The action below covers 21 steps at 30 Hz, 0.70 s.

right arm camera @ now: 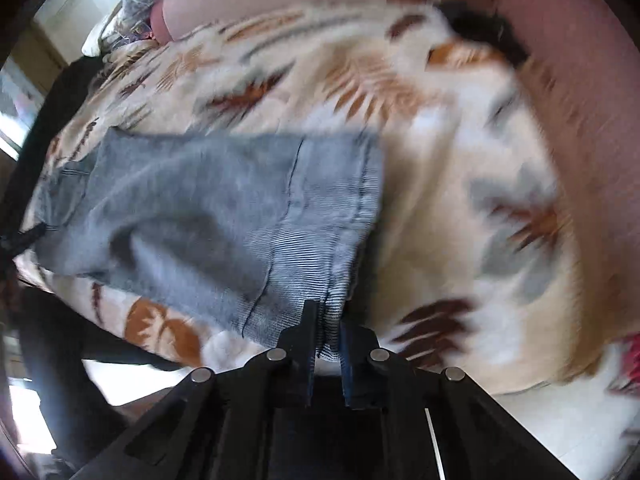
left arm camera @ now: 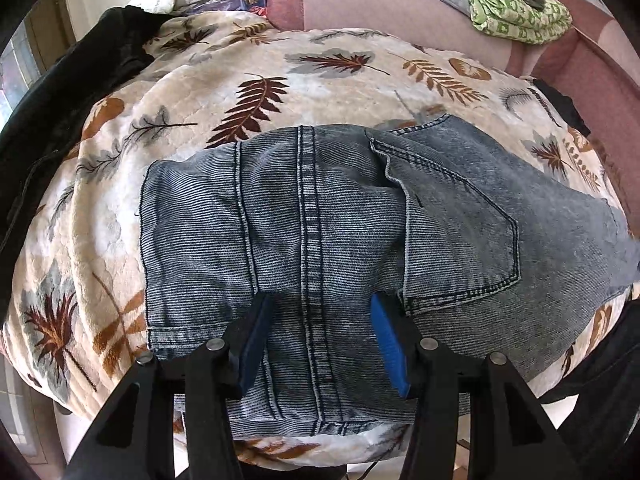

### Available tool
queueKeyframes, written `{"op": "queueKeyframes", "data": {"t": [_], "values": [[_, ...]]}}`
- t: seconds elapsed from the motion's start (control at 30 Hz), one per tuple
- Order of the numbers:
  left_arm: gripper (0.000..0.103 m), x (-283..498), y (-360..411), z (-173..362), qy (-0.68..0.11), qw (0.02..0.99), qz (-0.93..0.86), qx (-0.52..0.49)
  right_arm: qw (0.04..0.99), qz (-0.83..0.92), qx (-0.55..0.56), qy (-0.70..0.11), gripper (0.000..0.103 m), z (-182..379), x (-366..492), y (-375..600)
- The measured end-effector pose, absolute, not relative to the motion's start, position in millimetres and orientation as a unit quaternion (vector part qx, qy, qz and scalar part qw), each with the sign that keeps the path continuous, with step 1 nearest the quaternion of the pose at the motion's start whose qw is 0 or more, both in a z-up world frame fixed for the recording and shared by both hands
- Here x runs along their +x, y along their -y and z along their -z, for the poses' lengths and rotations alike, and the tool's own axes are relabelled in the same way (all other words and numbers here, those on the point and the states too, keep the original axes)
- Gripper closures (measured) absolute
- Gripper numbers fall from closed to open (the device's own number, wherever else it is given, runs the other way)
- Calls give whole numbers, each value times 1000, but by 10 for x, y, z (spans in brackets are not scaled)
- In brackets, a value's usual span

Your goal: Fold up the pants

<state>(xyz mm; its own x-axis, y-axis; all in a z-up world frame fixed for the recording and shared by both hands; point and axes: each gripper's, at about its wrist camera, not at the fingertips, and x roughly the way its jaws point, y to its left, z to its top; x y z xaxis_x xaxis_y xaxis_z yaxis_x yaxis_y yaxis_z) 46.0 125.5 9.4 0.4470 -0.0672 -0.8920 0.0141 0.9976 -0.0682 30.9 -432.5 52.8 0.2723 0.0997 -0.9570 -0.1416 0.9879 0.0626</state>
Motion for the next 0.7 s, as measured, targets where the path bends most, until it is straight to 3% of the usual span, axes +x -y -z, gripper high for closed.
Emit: {"op": "queueKeyframes", "data": {"t": [0.13,0.2,0.27,0.33,0.4,0.43,0.6,0.63,0.67,0.7], "values": [[49,520,-1295,-68,-526,849,33,-29,791,-36,-52,-609,92,-298,281,4506],[49,525,-1295,-69,-527,849,34,-29,768,-49,-21,-639,88,-82,262,4627],[49,516,-1275,-105,-529,848,31,-22,783,-40,29,-620,84,-142,241,4765],[49,476,-1226,-212,-523,852,20,-8,806,-29,74,-587,69,-330,253,4893],[49,419,-1142,-398,-494,869,18,11,828,-31,121,-547,41,-543,333,4980],[49,401,-1106,-474,-482,876,17,17,832,-40,137,-536,38,-606,415,4978],[36,439,-922,-531,-459,887,8,49,809,-49,155,-565,40,-312,1015,4776],[36,486,-910,-403,-474,878,3,57,797,-48,152,-583,51,-170,1133,4722],[36,536,-919,-232,-497,865,-6,62,786,-57,143,-599,87,-53,1243,4631],[34,554,-944,-123,-508,860,-11,56,792,-52,122,-596,87,-71,1254,4563]]}}
